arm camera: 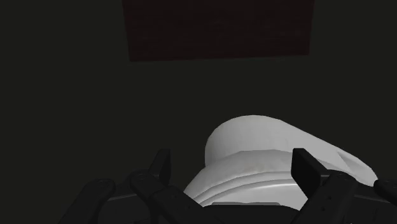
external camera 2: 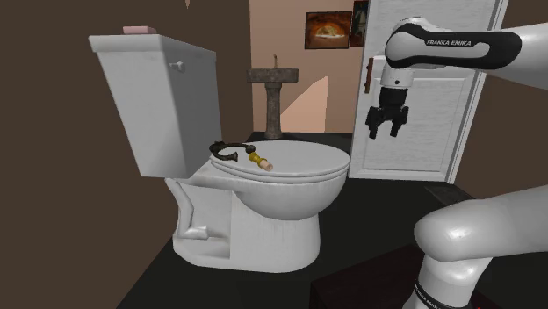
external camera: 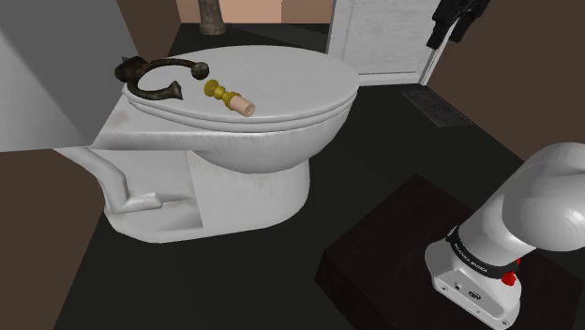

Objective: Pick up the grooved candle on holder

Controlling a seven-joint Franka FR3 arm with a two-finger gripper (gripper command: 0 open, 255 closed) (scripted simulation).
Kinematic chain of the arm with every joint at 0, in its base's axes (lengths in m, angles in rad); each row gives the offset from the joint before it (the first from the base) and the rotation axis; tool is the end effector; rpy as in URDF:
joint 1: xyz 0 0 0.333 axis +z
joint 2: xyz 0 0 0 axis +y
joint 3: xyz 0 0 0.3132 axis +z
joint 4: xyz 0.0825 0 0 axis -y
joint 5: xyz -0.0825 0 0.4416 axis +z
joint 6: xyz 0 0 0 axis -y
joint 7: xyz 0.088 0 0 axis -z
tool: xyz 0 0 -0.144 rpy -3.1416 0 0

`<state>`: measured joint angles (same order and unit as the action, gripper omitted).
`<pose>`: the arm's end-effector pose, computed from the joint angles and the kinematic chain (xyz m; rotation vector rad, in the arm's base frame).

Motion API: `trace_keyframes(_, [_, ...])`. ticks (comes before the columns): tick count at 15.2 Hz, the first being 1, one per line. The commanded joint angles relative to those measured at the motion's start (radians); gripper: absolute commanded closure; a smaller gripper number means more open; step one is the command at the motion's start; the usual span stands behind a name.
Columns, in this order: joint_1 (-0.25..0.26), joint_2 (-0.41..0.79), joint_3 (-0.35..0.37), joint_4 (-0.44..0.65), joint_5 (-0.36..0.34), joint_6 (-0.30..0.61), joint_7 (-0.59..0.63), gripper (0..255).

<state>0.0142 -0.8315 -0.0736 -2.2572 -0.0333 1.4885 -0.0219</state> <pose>0.3455 -0.0324 0.6112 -3.1205 0.0296 -0.0966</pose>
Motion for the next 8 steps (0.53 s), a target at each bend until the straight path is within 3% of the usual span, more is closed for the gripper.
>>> trace_keyframes(1, [0.000, 0.000, 0.000, 0.000, 0.000, 0.000, 0.000, 0])
trace_keyframes(8, [0.046, 0.140, 0.096, 0.012, 0.092, 0.129, 0.105, 0])
